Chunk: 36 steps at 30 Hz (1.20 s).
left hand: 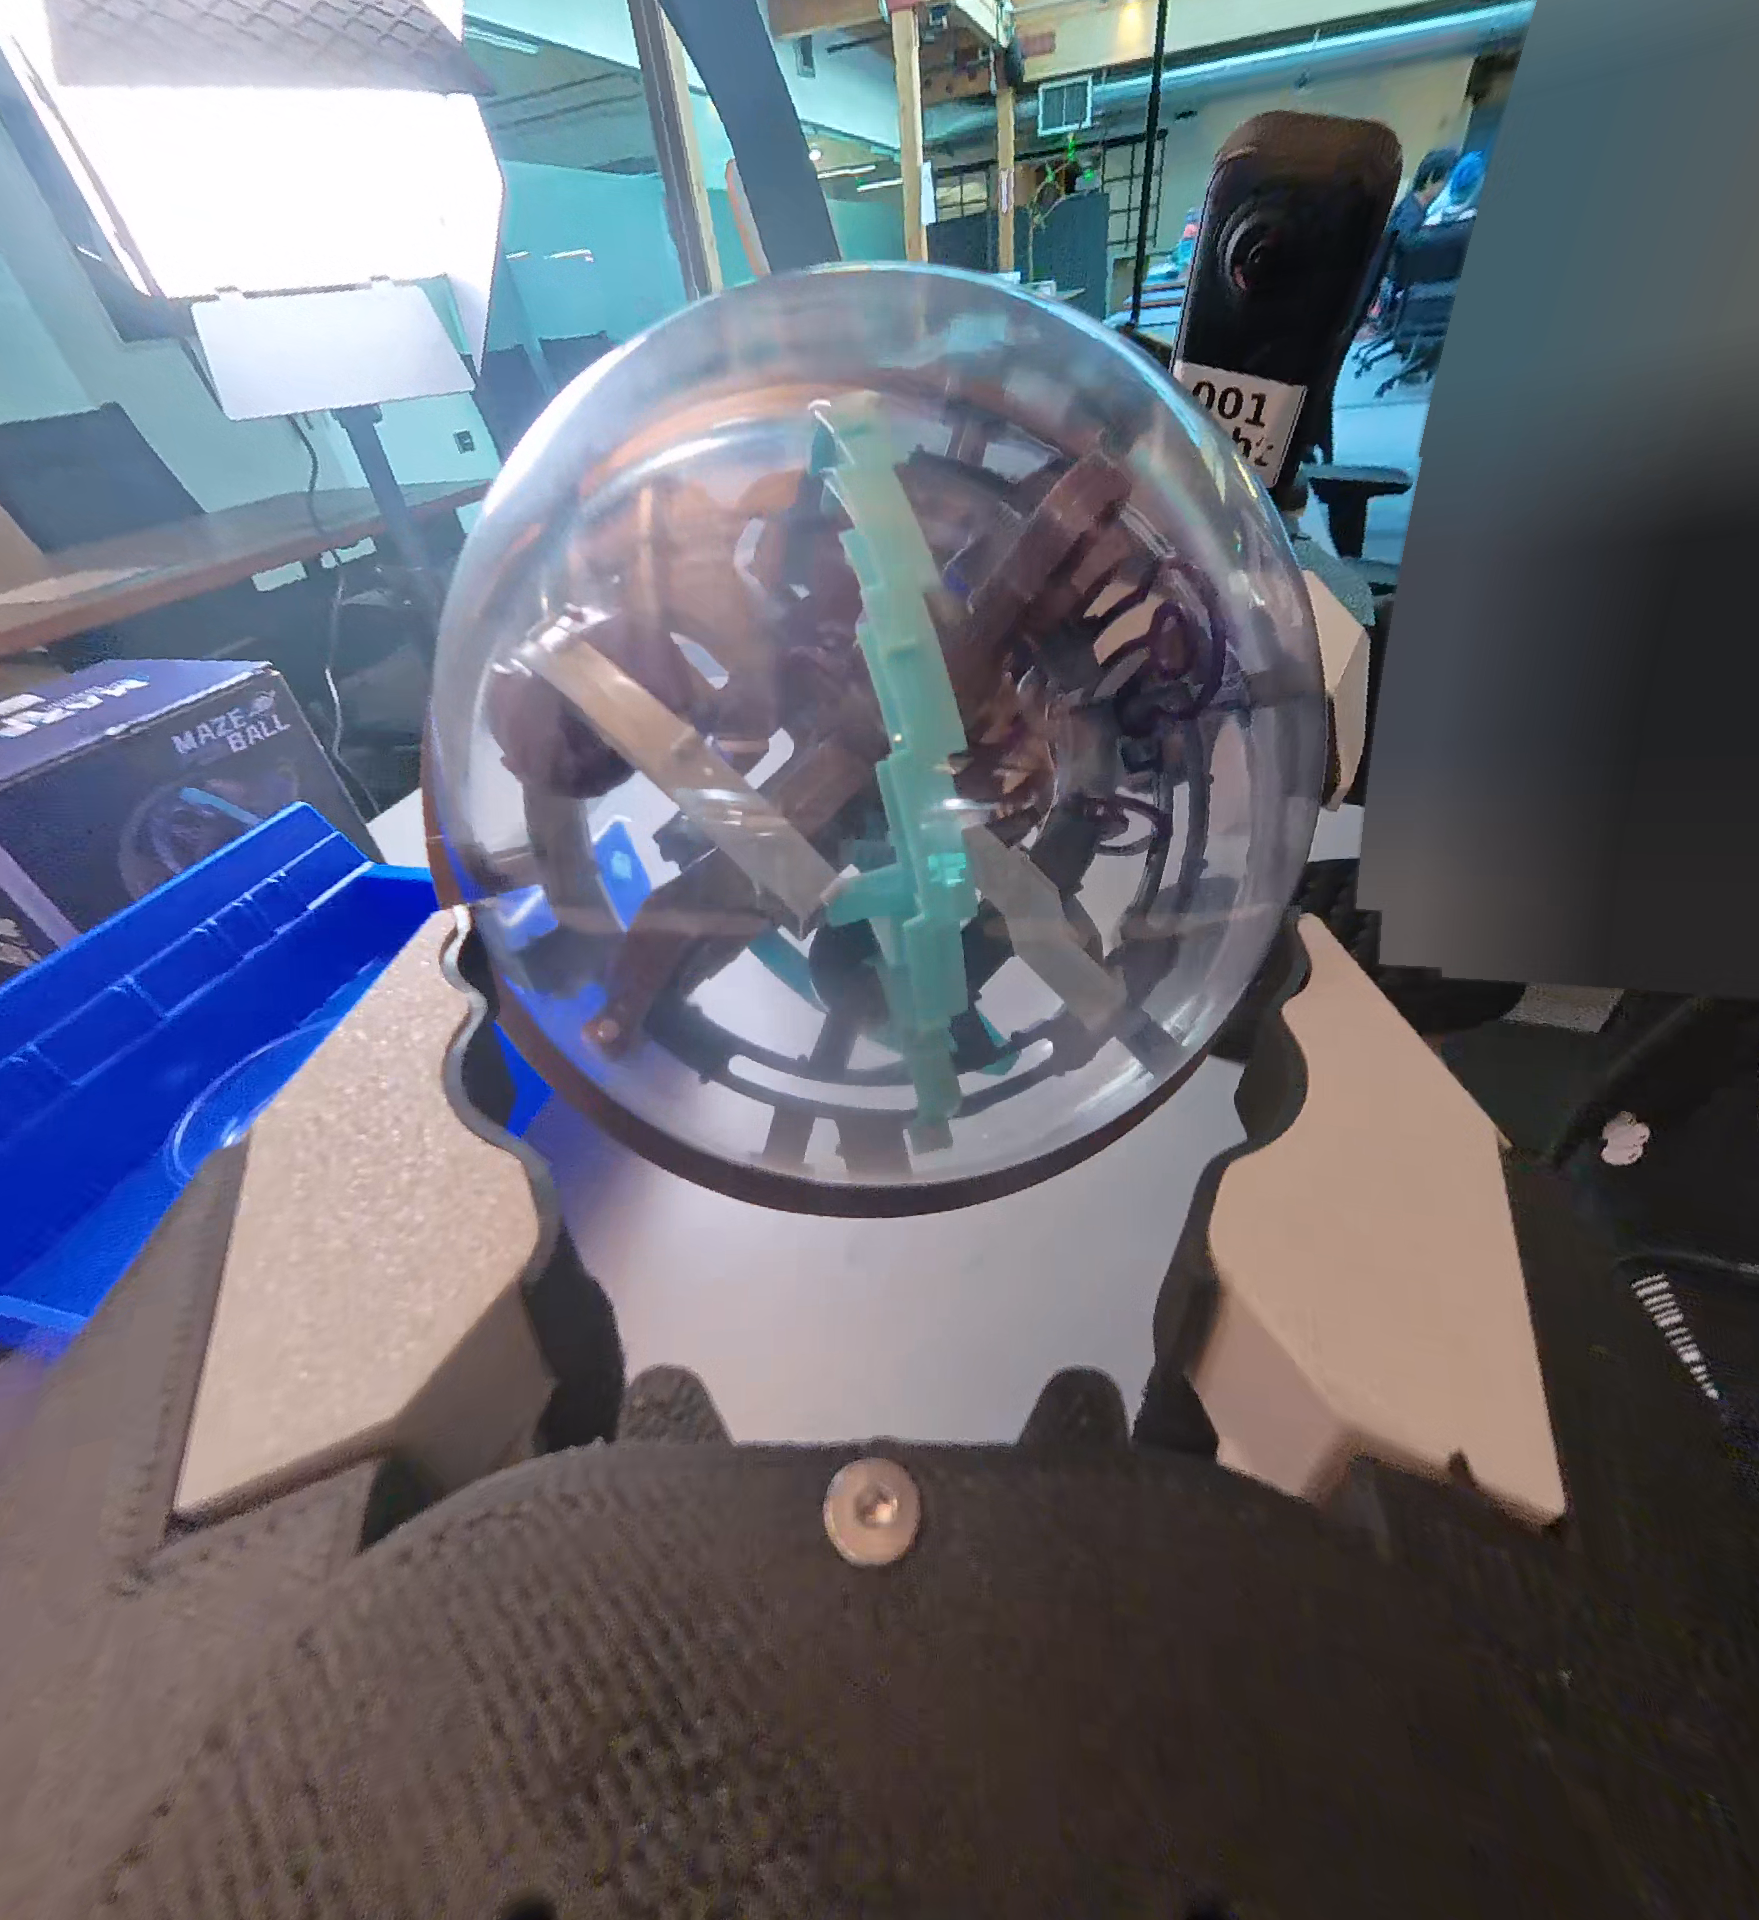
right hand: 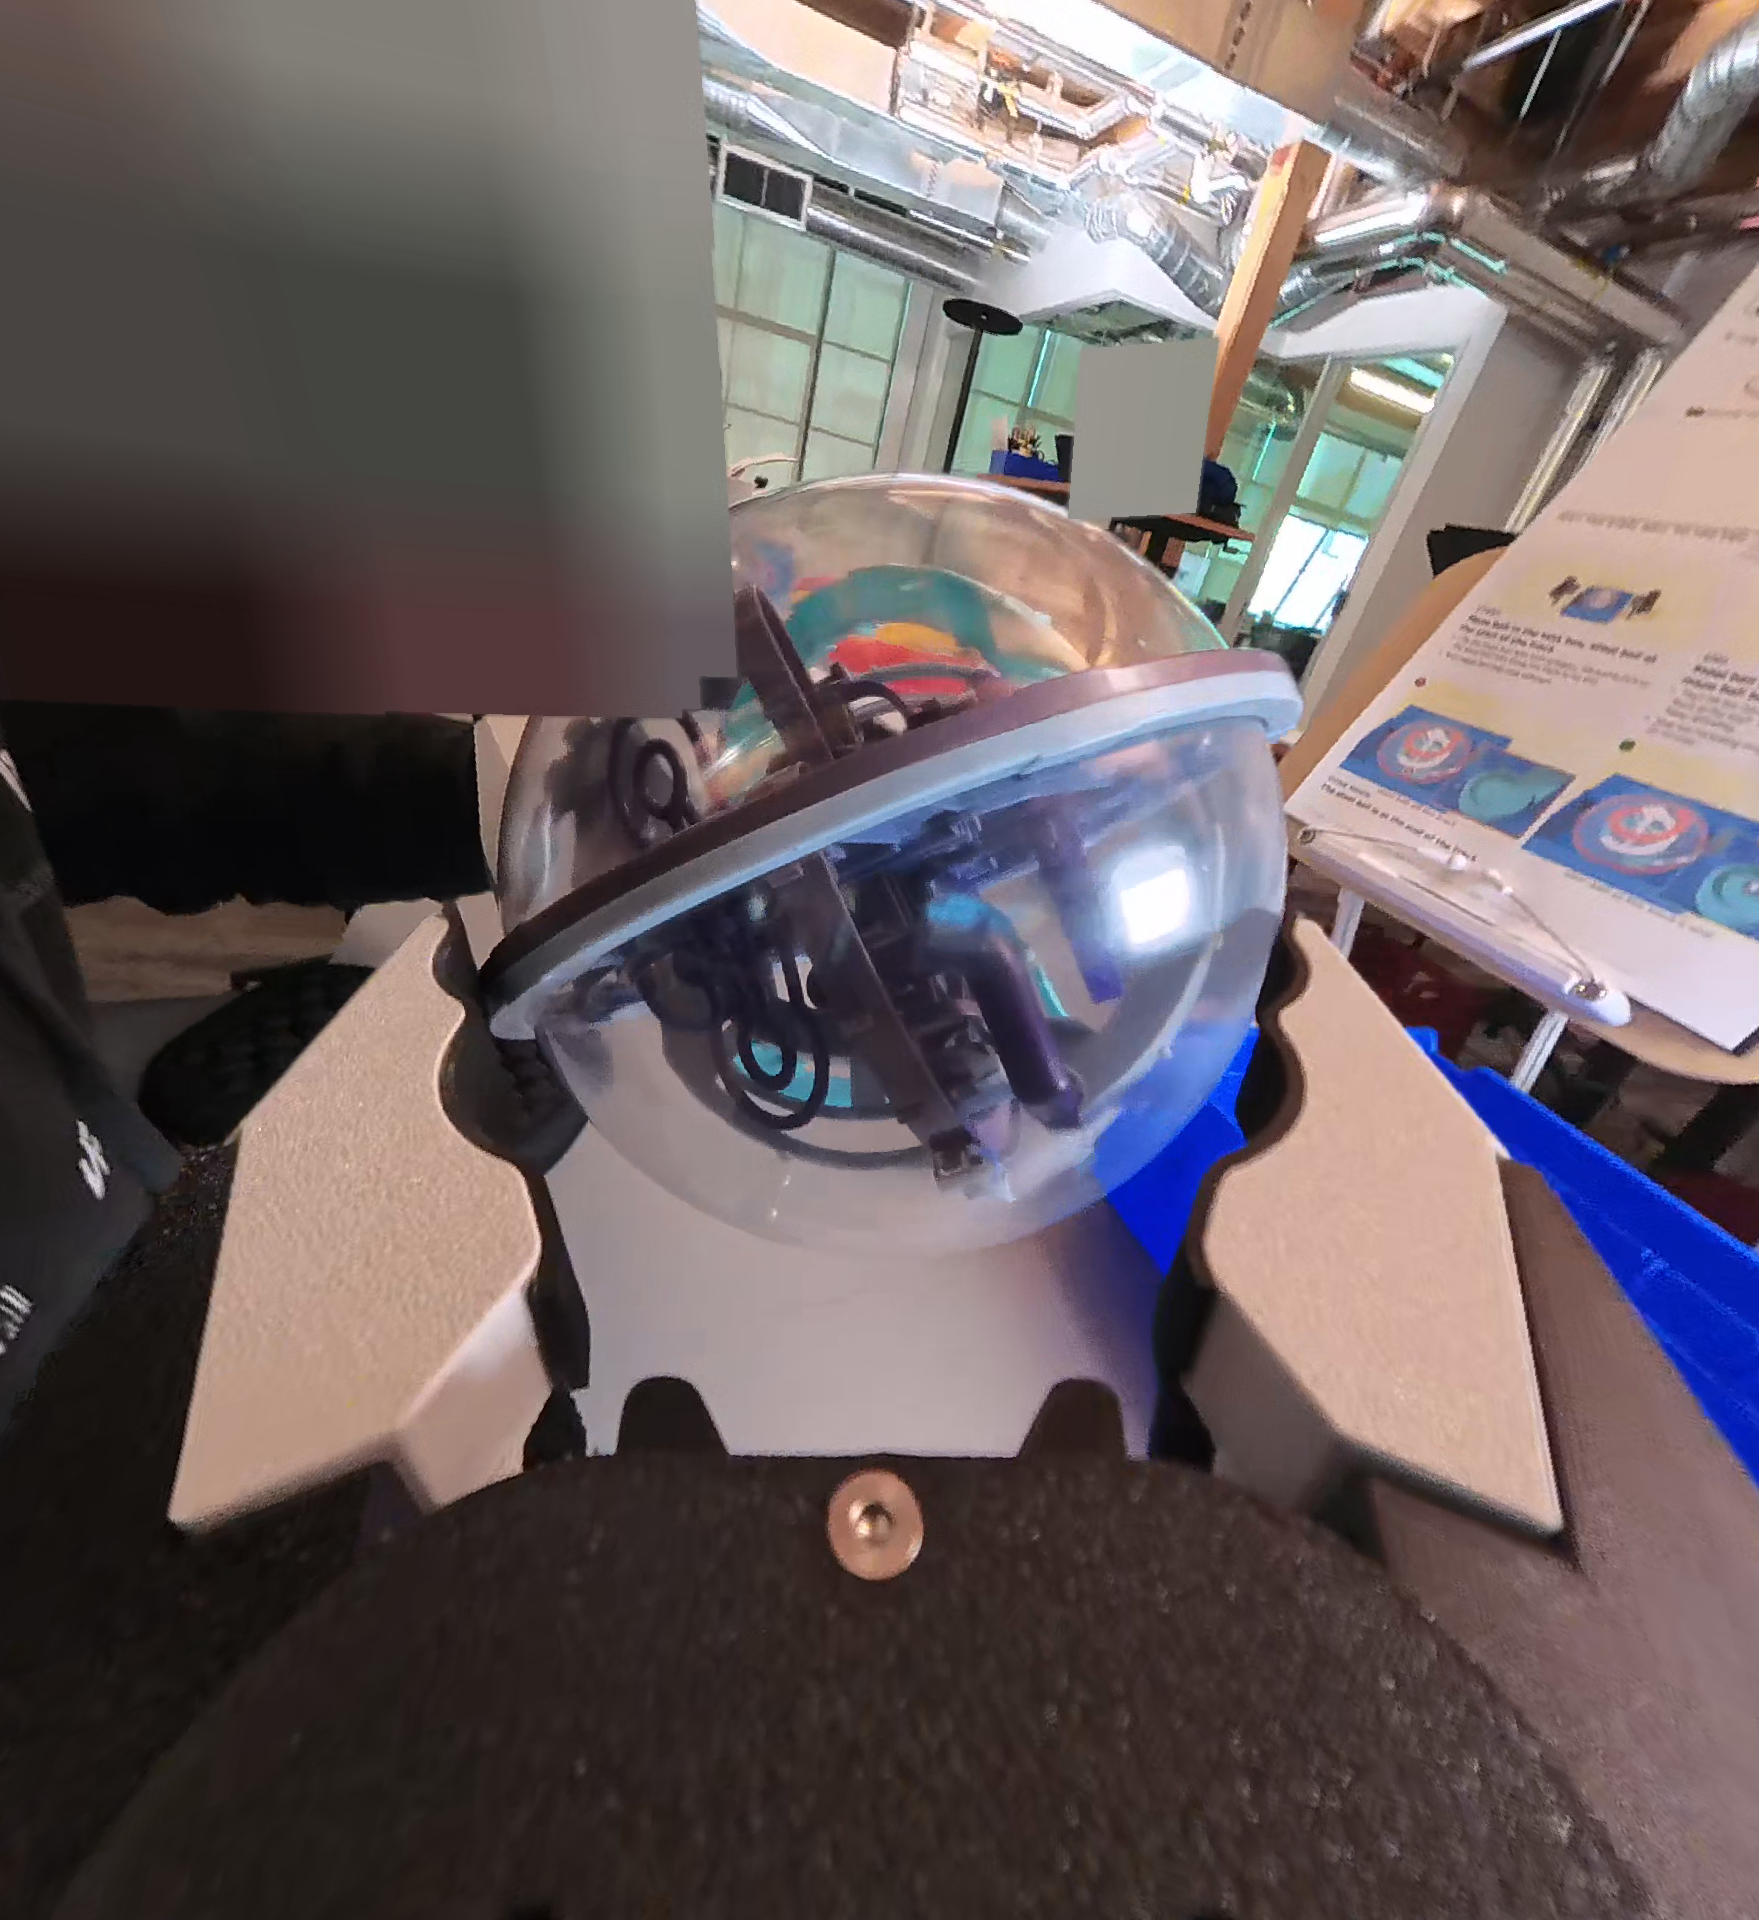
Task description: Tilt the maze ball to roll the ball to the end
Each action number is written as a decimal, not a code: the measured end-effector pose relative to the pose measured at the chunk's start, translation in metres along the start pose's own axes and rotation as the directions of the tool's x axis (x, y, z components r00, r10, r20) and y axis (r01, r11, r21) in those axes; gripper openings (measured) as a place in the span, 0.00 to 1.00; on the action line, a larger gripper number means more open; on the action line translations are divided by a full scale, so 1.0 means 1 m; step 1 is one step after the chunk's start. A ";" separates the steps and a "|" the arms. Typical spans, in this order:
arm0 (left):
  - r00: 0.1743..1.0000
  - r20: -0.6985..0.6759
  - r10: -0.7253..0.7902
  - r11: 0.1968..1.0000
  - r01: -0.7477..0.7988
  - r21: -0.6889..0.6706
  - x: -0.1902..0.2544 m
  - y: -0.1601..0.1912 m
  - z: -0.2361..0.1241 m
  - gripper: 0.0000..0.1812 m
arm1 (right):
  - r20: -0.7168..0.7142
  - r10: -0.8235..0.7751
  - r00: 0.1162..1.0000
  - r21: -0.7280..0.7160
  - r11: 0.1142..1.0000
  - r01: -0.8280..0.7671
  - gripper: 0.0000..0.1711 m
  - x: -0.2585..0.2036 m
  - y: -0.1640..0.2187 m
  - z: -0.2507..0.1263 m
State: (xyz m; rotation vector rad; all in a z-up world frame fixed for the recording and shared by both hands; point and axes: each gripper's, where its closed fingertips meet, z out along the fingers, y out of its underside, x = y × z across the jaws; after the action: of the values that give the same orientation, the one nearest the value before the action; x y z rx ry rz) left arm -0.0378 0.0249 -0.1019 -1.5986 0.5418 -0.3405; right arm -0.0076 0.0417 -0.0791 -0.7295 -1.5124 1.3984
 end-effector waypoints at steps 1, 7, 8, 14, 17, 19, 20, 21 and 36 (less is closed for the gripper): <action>1.000 -0.006 -0.016 1.000 0.016 0.001 0.000 0.000 0.000 0.78 | -0.005 0.019 1.000 -0.004 1.000 -0.019 0.84 0.000 0.000 0.000; 0.995 -0.004 -0.096 0.995 0.096 -0.004 0.001 -0.005 -0.001 0.78 | -0.012 0.156 0.988 0.010 0.988 -0.156 0.84 0.002 0.003 0.000; 0.994 0.001 -0.106 0.994 0.106 -0.005 0.002 -0.007 -0.002 0.78 | -0.009 0.183 0.983 0.019 0.983 -0.183 0.84 0.002 0.004 0.000; 0.992 0.018 -0.128 0.992 0.128 0.002 0.000 -0.011 -0.008 0.78 | 0.005 0.300 0.954 0.047 0.953 -0.300 0.84 -0.001 0.013 0.005; 0.990 -0.017 -0.138 0.990 0.137 -0.008 -0.005 0.000 -0.010 0.78 | -0.026 0.283 0.959 0.004 0.959 -0.283 0.84 0.000 0.021 0.010; 0.985 -0.064 -0.163 0.987 0.162 -0.023 -0.007 0.016 -0.010 0.78 | -0.056 0.218 0.974 -0.048 0.974 -0.220 0.84 0.001 0.022 0.014; 0.979 -0.095 -0.180 0.983 0.177 -0.040 -0.008 0.027 -0.010 0.78 | -0.067 0.176 0.982 -0.087 0.980 -0.181 0.84 0.000 0.024 0.017; 0.970 -0.128 -0.206 0.978 0.200 -0.058 -0.007 0.039 -0.009 0.78 | -0.076 0.140 0.987 -0.128 0.981 -0.148 0.84 0.000 0.026 0.020; 0.865 -0.275 -0.420 0.855 0.276 -0.439 0.028 0.178 -0.001 0.77 | -0.025 0.031 0.999 -0.528 0.848 -0.039 0.80 -0.030 0.105 0.041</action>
State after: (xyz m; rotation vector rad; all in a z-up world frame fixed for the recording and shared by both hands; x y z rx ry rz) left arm -0.0393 0.0027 -0.2807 -2.0439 0.6181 -0.8679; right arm -0.0496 0.0166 -0.1846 -1.1031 -1.9064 0.9910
